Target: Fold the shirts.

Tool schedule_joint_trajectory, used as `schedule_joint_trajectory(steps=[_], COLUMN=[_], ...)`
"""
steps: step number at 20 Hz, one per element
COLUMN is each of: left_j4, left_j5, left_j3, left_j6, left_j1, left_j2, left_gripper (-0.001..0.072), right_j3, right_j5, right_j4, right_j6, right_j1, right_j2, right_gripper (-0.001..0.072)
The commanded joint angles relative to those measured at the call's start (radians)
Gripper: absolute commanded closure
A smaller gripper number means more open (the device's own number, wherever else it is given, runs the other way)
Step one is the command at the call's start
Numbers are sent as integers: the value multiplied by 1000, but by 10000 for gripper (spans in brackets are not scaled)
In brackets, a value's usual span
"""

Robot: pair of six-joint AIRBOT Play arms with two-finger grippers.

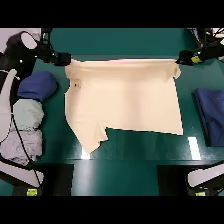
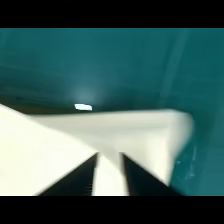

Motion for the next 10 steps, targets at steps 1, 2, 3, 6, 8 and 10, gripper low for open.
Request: schedule_joint_trajectory(steps=[1,2,3,6,8,10], left_j4=[-14,-15,-15,-18,-13,-11], left_j5=[43,9,-28,-113,-125,-74], left_j3=[10,22,38,65,64,64], left_j6=[-29,-29,-29,-39,-36,-29], left_j1=[2,7,16,45,50,50], left_j2=[-30,-30,-30,-30,-31,-31], left_gripper=[649,649,649,649,650,647], right_j3=[98,114,118,82,46,-2], right_j5=[20,30,37,36,37,37], right_j4=[16,16,16,16,17,16], right_j6=[47,47,47,47,47,47], right_j1=[-1,-5,-9,-29,-29,-21], right_j2=[-73,-69,-57,2,34,63], right_gripper=[324,325,325,327,327,327])
